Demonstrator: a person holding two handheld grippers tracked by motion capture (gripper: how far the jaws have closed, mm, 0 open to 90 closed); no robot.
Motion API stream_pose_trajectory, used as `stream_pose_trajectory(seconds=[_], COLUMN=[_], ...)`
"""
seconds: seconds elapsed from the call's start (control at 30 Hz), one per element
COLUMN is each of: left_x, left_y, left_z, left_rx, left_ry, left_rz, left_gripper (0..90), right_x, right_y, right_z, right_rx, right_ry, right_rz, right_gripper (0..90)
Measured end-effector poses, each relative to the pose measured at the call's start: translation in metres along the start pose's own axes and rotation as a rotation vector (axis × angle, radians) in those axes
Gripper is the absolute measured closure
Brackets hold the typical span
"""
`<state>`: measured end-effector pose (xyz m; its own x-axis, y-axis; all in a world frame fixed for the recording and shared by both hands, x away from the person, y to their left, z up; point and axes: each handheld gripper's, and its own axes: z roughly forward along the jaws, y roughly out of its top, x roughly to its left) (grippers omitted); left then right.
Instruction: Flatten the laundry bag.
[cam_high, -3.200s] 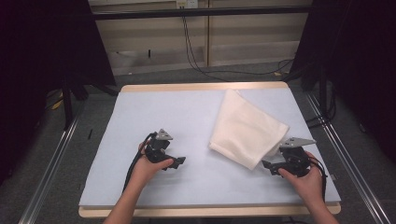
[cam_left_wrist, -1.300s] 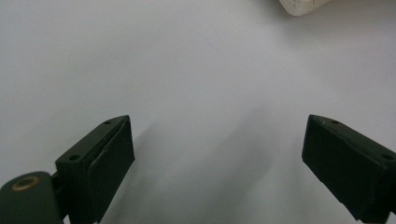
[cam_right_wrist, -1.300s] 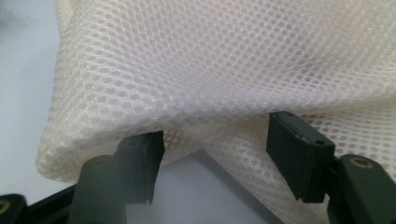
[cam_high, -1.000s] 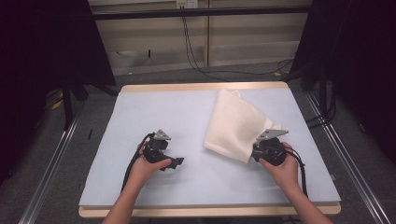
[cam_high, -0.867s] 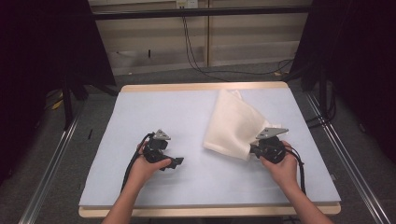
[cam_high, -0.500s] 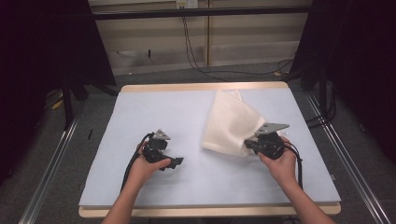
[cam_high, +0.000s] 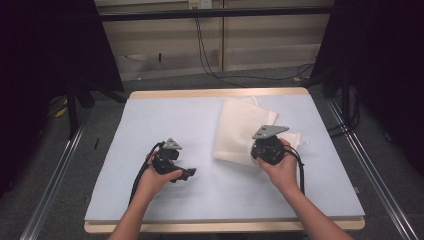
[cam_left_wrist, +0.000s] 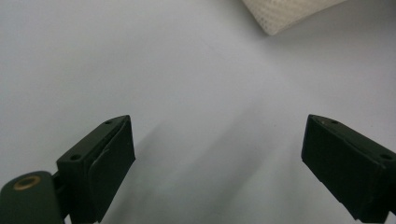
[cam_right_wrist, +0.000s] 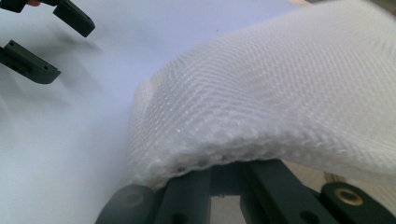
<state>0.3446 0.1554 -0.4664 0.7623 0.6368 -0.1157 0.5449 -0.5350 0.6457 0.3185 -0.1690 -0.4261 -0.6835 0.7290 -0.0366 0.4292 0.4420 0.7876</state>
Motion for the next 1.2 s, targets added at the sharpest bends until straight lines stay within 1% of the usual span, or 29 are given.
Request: stream_pose_trajectory(seconds=[0.1,0.13,0.17,0.23,0.27,0.3,0.33,0.4,0.43,0.47,0.53,0.57,0.6,0.63,0.67,0.7,0.73,0.77,0.8,0.83,0.87,0.97,1.0,1.03,1.07,1.1,1.13,1.17,1.2], left_x=[0.0,0.0,0.0,-0.001,-0.002,-0.002,-0.002,-0.002,-0.002,-0.003,-0.004,-0.004,-0.004,-0.004,-0.004,-0.003,-0.002,-0.002,-0.002,-0.001,-0.001,-0.001,-0.002,-0.002,-0.002,-0.003,-0.003,-0.003,-0.003], left_y=[0.0,0.0,0.0,0.001,0.001,0.001,0.001,0.0,0.0,0.001,0.002,0.002,0.001,0.001,0.001,0.001,0.0,0.0,0.0,0.0,0.0,0.001,0.001,0.001,0.001,0.002,0.002,0.002,0.002], left_z=[0.001,0.0,0.0,0.0,0.0,0.0,0.001,0.002,0.002,0.002,0.003,0.003,0.003,0.003,0.004,0.004,0.004,0.004,0.004,0.003,0.003,0.003,0.004,0.005,0.004,0.003,0.003,0.004,0.004], left_rx=[-0.002,0.008,0.008,0.006,0.006,0.006,0.014,0.012,0.012,0.01,0.017,0.017,0.017,0.017,0.019,0.026,0.022,0.022,0.023,0.026,0.018,0.02,0.014,0.006,0.013,0.024,0.024,0.024,0.02], left_ry=[-0.009,-0.009,-0.009,-0.012,-0.015,-0.015,-0.013,-0.016,-0.016,-0.012,-0.016,-0.016,-0.014,-0.014,-0.017,-0.012,-0.017,-0.017,-0.019,-0.012,-0.01,-0.014,-0.019,-0.022,-0.024,-0.014,-0.014,-0.014,-0.017], left_rz=[-0.008,0.004,0.004,0.012,0.01,0.01,0.008,0.008,0.008,0.007,0.011,0.011,0.007,0.007,0.009,0.016,0.013,0.013,0.013,0.015,0.008,0.009,0.002,-0.005,0.002,0.007,0.007,0.012,0.012], left_gripper=[9.4,9.4,9.4,9.4,9.4,9.4,9.4,9.4,9.4,9.4,9.4,9.4,9.4,9.4,9.4,9.4,9.4,9.4,9.4,9.4,9.4,9.4,9.4,9.4,9.4,9.4,9.4,9.4,9.4], right_x=[0.005,0.007,0.007,0.007,0.005,0.005,-0.002,-0.01,-0.01,-0.018,-0.026,-0.029,-0.032,-0.032,-0.035,-0.04,-0.043,-0.046,-0.046,-0.049,-0.054,-0.058,-0.059,-0.059,-0.059,-0.058,-0.058,-0.058,-0.057], right_y=[0.006,0.01,0.01,0.009,0.006,0.006,-0.004,-0.017,-0.017,-0.028,-0.036,-0.039,-0.042,-0.042,-0.043,-0.045,-0.046,-0.048,-0.048,-0.049,-0.051,-0.053,-0.055,-0.055,-0.055,-0.056,-0.056,-0.055,-0.053], right_z=[0.004,0.008,0.008,0.008,0.006,0.006,0.002,0.0,0.0,-0.001,-0.004,-0.006,-0.007,-0.007,-0.009,-0.012,-0.013,-0.015,-0.015,-0.016,-0.02,-0.019,-0.011,-0.006,-0.002,0.0,0.0,0.001,0.002], right_rx=[-0.009,-0.001,-0.001,0.031,0.041,0.041,0.063,0.095,0.095,0.1,0.109,0.1,0.096,0.096,0.102,0.121,0.12,0.124,0.124,0.123,0.123,0.122,0.144,0.162,0.171,0.172,0.172,0.172,0.179], right_ry=[0.006,0.019,0.019,0.024,0.008,0.008,-0.003,-0.046,-0.046,-0.089,-0.128,-0.137,-0.153,-0.153,-0.178,-0.235,-0.234,-0.23,-0.23,-0.228,-0.258,-0.258,-0.209,-0.2,-0.198,-0.195,-0.195,-0.195,-0.19], right_rz=[-0.006,-0.015,-0.015,-0.011,-0.009,-0.009,0.013,0.042,0.042,0.077,0.104,0.119,0.129,0.129,0.132,0.132,0.142,0.163,0.163,0.182,0.187,0.197,0.182,0.173,0.174,0.174,0.174,0.152,0.137], right_gripper=[90.0,90.0,90.0,90.0,89.4,89.4,77.6,67.2,67.2,53.5,50.5,48.7,43.5,43.5,38.8,34.6,32.9,32.5,32.5,32.6,32.8,33.4,34.7,36.3,43.3,56.5,56.5,65.0,76.7])
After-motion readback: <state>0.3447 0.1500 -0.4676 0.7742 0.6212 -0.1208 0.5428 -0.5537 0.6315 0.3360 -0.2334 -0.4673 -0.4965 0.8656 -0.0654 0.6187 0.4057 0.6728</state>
